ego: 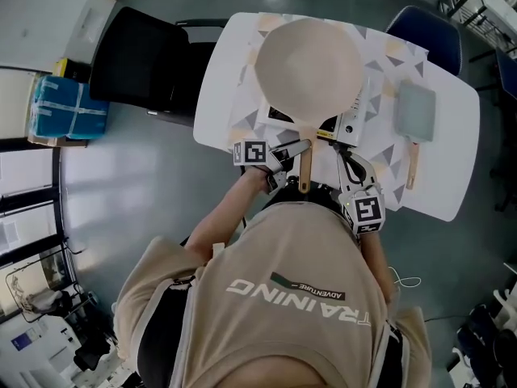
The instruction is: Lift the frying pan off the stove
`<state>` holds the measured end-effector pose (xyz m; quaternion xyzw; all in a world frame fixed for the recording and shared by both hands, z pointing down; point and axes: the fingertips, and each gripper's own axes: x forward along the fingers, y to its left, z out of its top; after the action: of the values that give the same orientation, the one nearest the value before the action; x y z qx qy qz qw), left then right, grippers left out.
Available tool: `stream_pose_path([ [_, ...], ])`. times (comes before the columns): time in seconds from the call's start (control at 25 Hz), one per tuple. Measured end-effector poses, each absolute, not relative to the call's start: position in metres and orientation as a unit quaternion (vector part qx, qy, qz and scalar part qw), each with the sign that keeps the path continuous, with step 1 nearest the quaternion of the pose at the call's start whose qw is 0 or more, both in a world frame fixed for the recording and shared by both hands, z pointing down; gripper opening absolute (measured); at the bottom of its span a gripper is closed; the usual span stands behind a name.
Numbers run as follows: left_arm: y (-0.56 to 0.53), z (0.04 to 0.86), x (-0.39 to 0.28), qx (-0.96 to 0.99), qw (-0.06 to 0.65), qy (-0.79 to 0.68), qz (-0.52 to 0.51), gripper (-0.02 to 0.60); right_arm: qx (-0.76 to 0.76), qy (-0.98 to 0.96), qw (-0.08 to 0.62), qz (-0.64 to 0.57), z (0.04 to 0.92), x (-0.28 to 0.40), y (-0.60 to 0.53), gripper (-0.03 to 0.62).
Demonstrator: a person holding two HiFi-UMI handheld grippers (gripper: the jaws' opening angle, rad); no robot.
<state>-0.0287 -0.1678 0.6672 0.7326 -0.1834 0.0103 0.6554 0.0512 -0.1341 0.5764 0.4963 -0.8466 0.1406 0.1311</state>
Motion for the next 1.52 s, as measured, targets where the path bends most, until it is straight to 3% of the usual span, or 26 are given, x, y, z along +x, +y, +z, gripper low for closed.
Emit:
stream_pose_path([
  [0.72,-0.172,0.679,0.027,0.748,0.653,-0.093,0.074,0.208,0.551,-0.807,0.142,0.159,0.584,0.08,-0.128,-0.003],
  [1.04,-0.169,0.678,0.041,0.753,0.649,-0.06,0.087,0.155,0.558,-0.8,0.145,0.166,0.588,0.091,-0.12,-0.003],
  [1.16,-0.167,0.673,0.044,0.756,0.649,-0.042,0.079,0.106,0.559,-0.798,0.144,0.172,0.59,0.092,-0.116,-0.003],
  [1.52,-0.17,0.668,0.044,0.747,0.663,-0.031,0.036,0.092,0.553,-0.801,0.145,0.177,0.592,0.085,-0.108,-0.003],
])
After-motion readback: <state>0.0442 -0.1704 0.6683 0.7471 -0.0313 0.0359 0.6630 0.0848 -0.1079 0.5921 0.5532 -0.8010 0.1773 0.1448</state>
